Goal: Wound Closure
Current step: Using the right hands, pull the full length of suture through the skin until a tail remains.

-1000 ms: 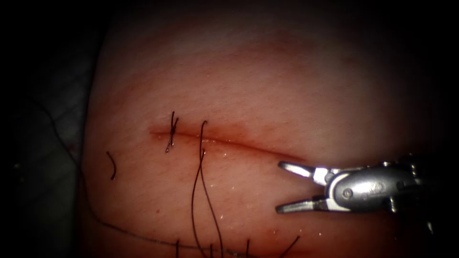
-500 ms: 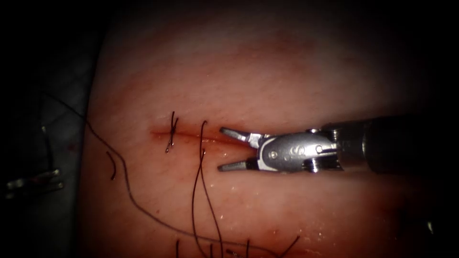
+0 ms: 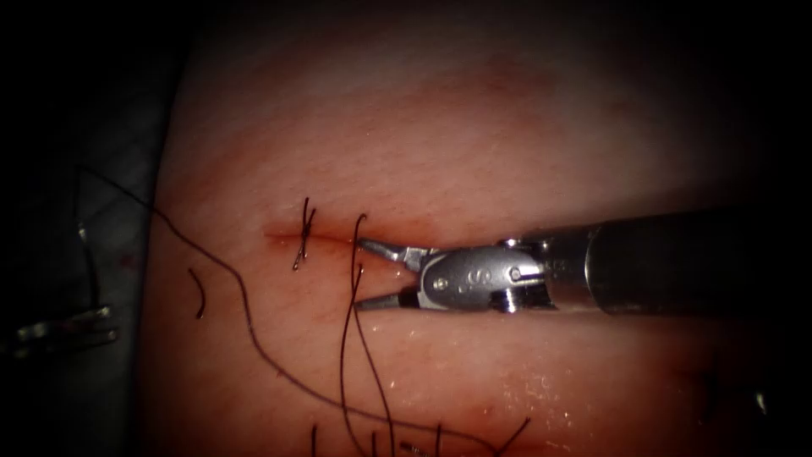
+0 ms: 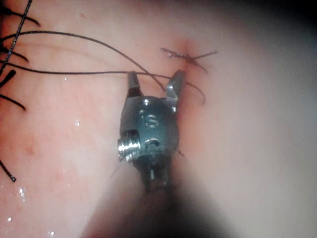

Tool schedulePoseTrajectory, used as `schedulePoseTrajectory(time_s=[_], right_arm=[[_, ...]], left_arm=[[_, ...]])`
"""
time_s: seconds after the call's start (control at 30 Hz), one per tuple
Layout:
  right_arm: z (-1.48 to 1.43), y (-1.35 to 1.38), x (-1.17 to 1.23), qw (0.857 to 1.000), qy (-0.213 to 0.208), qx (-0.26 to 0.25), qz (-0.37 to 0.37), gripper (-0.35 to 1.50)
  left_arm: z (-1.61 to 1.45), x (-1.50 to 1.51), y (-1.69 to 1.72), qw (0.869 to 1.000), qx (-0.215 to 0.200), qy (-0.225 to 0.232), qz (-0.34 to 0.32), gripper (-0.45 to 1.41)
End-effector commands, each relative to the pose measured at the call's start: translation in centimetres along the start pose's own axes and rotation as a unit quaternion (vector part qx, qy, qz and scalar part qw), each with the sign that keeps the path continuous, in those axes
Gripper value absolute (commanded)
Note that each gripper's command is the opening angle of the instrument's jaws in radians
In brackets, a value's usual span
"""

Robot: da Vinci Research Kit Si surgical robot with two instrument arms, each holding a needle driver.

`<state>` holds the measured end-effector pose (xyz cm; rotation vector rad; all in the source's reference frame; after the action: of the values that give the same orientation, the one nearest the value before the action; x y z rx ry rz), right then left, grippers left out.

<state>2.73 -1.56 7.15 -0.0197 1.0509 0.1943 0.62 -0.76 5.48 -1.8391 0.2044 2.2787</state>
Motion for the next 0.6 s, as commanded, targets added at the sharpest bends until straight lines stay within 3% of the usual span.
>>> schedulePoseTrajectory(time_s=[0.03,0.33,0.53,0.6], right_arm=[[0.08,-0.02,-0.07,1.0,-0.002,0.002,0.003,1.28],[0.22,-0.13,-0.12,1.0,-0.02,0.016,0.005,1.16],[0.31,-0.19,-0.13,0.999,-0.025,0.029,0.011,0.84],[0.31,-0.2,-0.13,0.999,-0.027,0.031,0.013,0.56]], left_arm=[[0.05,-0.04,0.03,1.0,0.0,0.0,0.0,-0.45],[0.07,-0.03,0.05,1.0,-0.003,0.0,0.0,-0.45],[0.08,-0.03,0.06,1.0,-0.004,0.0,0.001,-0.45],[0.07,-0.03,0.06,1.0,-0.004,0.0,0.001,-0.45]])
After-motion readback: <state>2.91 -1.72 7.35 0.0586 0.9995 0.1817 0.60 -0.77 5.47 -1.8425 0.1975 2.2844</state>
